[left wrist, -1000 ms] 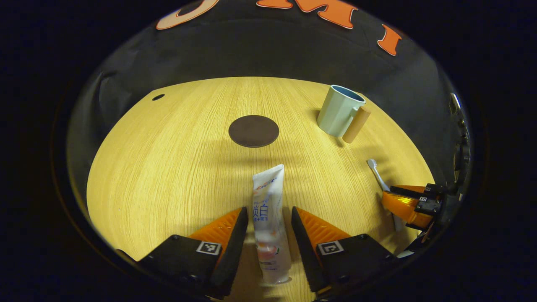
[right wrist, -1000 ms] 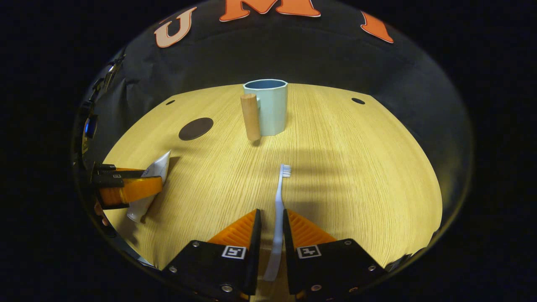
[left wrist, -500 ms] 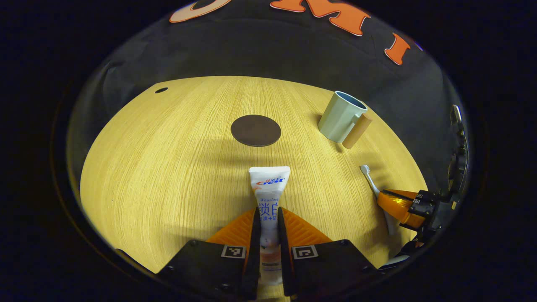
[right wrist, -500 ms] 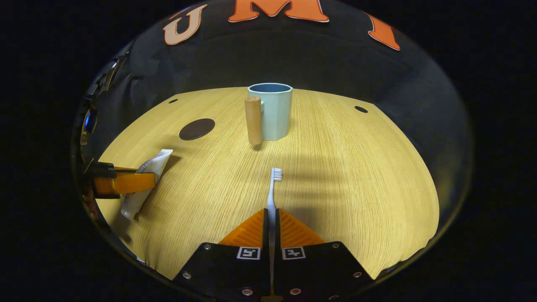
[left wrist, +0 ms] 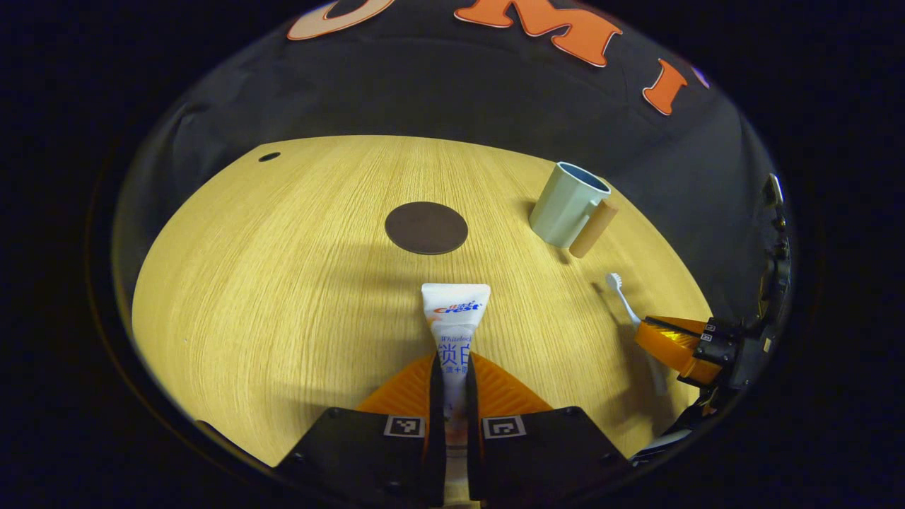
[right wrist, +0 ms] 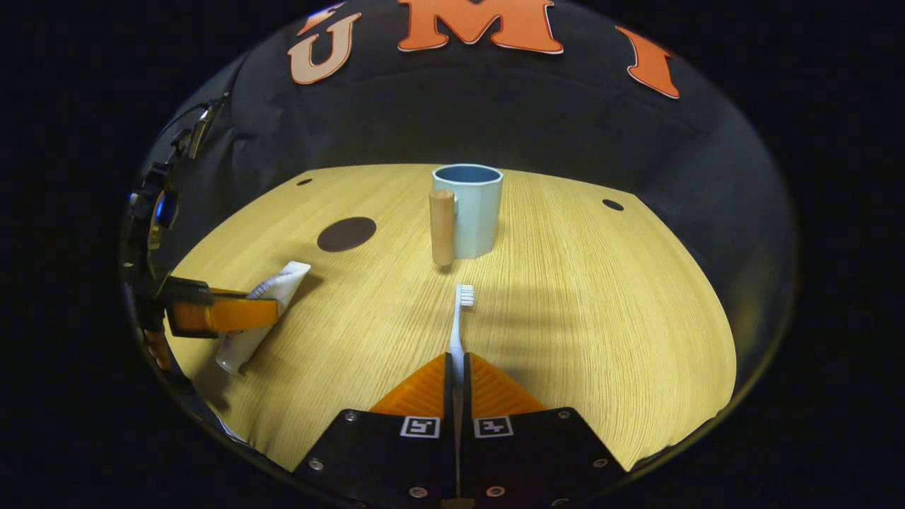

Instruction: Put the toothbrush and toothpaste on the desktop into the cup, then pick up the cup and place it on the coaster on the desktop.

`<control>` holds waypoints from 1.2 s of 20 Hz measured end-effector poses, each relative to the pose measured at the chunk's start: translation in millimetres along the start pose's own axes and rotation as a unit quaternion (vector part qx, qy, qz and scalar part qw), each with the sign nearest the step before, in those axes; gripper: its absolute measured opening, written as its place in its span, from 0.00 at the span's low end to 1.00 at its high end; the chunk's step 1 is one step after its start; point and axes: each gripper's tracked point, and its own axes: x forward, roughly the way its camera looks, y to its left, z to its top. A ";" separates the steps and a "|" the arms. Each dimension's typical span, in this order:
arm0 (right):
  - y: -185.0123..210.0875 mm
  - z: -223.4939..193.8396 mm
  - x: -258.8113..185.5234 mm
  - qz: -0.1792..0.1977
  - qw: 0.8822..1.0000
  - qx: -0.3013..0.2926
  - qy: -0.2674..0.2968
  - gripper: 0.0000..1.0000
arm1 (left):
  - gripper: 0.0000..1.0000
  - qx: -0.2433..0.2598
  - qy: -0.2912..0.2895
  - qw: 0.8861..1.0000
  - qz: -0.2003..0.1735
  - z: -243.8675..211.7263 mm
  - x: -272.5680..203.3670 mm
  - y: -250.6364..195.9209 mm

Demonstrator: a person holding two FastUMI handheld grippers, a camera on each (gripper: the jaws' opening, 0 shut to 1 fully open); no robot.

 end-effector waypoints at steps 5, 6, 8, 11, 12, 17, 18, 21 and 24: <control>-4.0 24.0 -14.0 0.007 0.999 -0.001 -0.041 0.03 | 0.16 -0.005 -0.025 1.000 -0.003 15.7 -11.3 1.9; -2.4 30.8 -18.6 0.013 0.999 0.000 -0.052 0.03 | 0.16 -0.004 -0.031 1.000 0.001 17.8 -12.2 1.3; -3.0 42.0 -24.6 0.013 0.997 -0.005 -0.070 0.03 | 0.16 -0.002 -0.038 0.999 0.008 20.7 -14.6 0.8; 0.1 54.4 -27.1 0.020 0.996 -0.009 -0.091 0.03 | 0.16 -0.004 -0.039 0.999 0.011 22.6 -15.7 1.4; 1.2 59.6 -27.5 0.024 0.995 -0.008 -0.099 0.03 | 0.16 -0.004 -0.041 0.999 0.012 22.8 -15.9 1.2; -4.8 92.7 -34.0 0.038 0.987 -0.003 -0.156 0.03 | 0.16 0.000 -0.058 0.998 0.019 32.5 -26.3 1.4; -4.3 99.6 -33.2 0.043 0.985 -0.003 -0.169 0.03 | 0.16 0.001 -0.062 0.998 0.020 32.2 -26.0 2.6; -3.2 117.3 -28.7 0.051 0.979 0.011 -0.198 0.03 | 0.16 0.003 -0.069 0.997 0.023 36.8 -29.1 2.0; -4.8 132.1 -21.9 0.061 0.974 0.014 -0.219 0.03 | 0.16 0.002 -0.076 0.997 0.023 38.7 -30.0 1.4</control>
